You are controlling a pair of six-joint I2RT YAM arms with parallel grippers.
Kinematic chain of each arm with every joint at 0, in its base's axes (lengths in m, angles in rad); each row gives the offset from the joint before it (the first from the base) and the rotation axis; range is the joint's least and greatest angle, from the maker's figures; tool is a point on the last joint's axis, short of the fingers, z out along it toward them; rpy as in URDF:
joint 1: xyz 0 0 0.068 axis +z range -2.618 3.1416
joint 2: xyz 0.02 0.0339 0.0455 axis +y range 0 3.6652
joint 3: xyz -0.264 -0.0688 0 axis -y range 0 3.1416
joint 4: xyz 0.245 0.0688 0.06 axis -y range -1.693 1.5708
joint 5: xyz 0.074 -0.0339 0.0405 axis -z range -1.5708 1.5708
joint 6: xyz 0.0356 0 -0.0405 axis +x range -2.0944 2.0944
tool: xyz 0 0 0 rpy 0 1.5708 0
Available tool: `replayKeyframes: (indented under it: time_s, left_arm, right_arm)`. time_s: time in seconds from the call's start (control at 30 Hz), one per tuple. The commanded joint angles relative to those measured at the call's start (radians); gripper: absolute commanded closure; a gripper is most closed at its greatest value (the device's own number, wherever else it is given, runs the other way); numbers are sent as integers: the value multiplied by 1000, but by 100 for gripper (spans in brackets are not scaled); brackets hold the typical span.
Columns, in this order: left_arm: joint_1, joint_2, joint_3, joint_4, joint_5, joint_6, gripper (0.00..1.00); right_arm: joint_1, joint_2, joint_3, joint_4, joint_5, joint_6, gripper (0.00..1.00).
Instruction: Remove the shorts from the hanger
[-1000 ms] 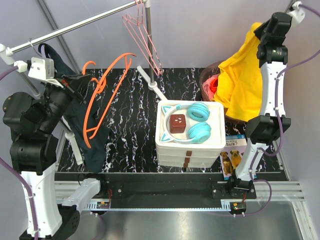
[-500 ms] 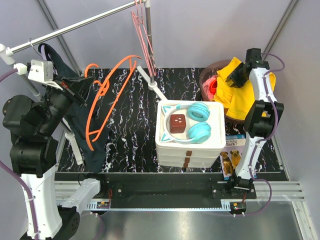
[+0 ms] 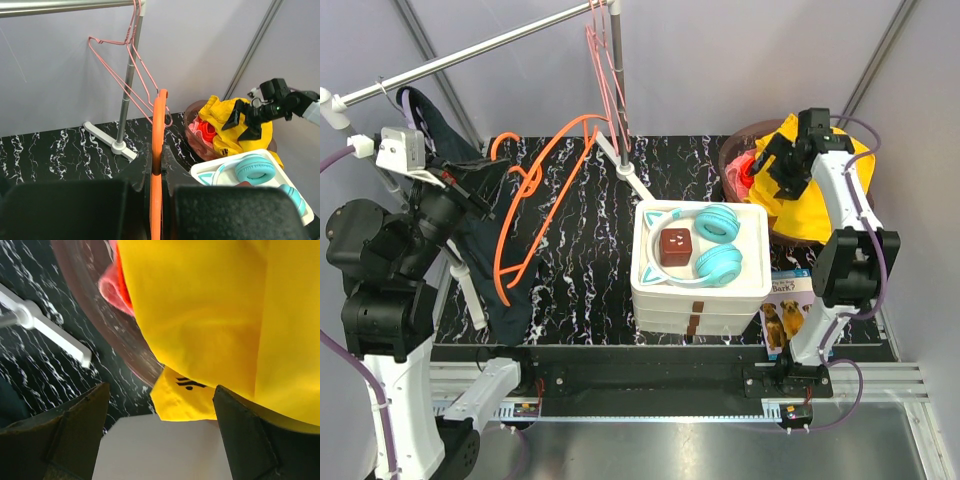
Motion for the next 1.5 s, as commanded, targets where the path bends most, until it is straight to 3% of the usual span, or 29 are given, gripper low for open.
replayKeyframes:
  time_s: [0.0,0.17,0.37,0.53,0.73,0.87,1.03,1.2,1.27,1.47]
  left_arm:
    - [-4,-21,6,64,13,-9,100]
    - [-2,-28,2,56,-13,-30,100]
    - [-4,-22,15,-5,-111,-71,100]
    - [-2,-11,-11,-21,-144,-127,100]
    - [-2,4,-22,-24,-173,-168,100]
    - [-2,22,-11,-39,-211,-223,100]
    - [-2,22,-51,-42,-265,-295,100]
    - [-2,42,-34,-44,-312,-354,100]
    - [-2,62,-18,-47,-322,-392,100]
    - [-2,125,46,-74,-361,-411,100]
  right_arm:
    - [-7,59,-98,154,-28,-25,7]
    - [-13,266,95,69,116,-104,6]
    - [-10,308,270,-92,210,-99,4]
    - [35,155,335,-252,293,-119,0]
    - [151,-114,266,-288,423,-144,0]
    - [321,-198,318,-345,522,-176,0]
    - [539,-206,578,-417,601,-216,0]
    - [786,-145,845,-409,522,-302,0]
    - [855,-99,925,-418,422,-296,0]
    - [1225,-82,812,-258,362,-299,0]
